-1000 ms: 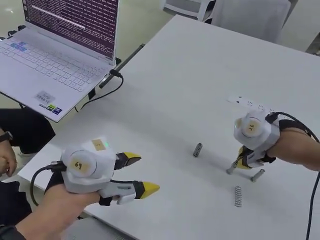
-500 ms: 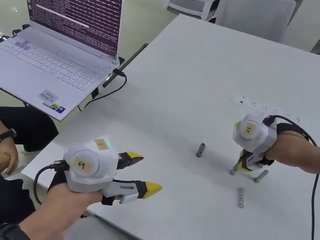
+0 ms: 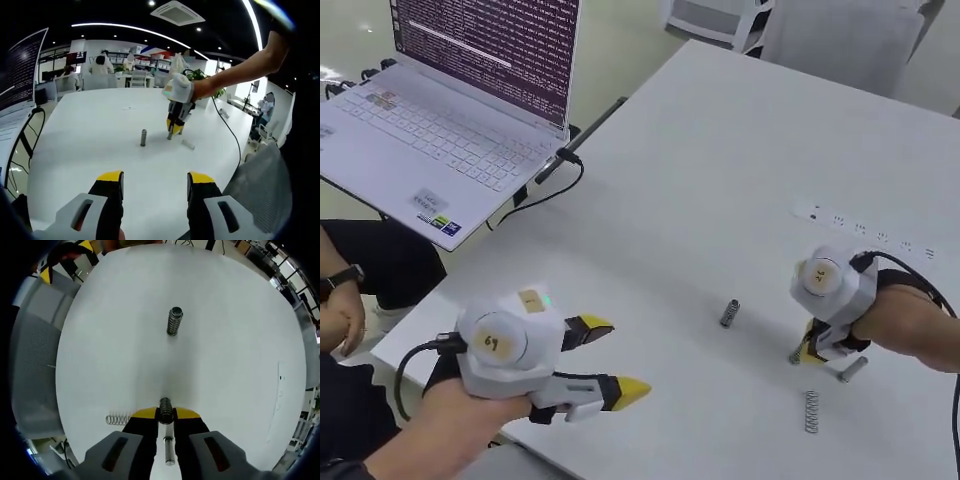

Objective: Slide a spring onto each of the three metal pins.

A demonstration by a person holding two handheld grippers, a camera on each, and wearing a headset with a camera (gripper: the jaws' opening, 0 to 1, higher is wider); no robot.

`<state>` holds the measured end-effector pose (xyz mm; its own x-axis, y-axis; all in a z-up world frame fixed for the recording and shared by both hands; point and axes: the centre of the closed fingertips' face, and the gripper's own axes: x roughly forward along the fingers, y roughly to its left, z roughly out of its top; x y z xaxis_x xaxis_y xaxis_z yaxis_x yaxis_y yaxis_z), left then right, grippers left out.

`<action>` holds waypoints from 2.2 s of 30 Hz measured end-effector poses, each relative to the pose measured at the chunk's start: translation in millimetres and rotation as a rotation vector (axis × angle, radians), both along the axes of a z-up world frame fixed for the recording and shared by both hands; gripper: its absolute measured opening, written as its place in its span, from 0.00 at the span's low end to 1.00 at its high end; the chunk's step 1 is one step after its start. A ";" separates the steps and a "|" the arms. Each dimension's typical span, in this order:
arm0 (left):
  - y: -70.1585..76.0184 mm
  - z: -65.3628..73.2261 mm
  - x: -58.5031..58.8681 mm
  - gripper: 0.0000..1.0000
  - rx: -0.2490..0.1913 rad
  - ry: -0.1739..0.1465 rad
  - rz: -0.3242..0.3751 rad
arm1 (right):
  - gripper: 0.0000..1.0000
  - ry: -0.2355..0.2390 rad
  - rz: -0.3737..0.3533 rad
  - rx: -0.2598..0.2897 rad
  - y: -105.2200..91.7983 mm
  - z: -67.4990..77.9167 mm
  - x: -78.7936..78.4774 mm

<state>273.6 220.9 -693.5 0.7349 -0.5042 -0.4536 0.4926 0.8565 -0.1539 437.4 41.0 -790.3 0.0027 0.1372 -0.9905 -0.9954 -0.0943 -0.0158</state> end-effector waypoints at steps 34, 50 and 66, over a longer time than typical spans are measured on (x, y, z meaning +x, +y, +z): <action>-9.2 6.5 5.1 0.45 -0.003 -0.011 -0.028 | 0.32 -0.075 -0.223 0.233 -15.2 63.6 -4.8; -12.6 14.2 9.0 0.46 0.003 -0.026 -0.052 | 0.38 -0.051 -0.453 0.466 -30.4 86.6 -22.8; -13.4 16.9 13.6 0.49 0.024 -0.021 -0.069 | 0.44 -0.037 -0.640 0.621 -62.6 98.9 -46.4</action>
<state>287.2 207.5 -676.6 0.7083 -0.5431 -0.4509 0.5534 0.8238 -0.1230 390.9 -21.6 -691.4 0.2934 0.6101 -0.7360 -0.8525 0.5154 0.0874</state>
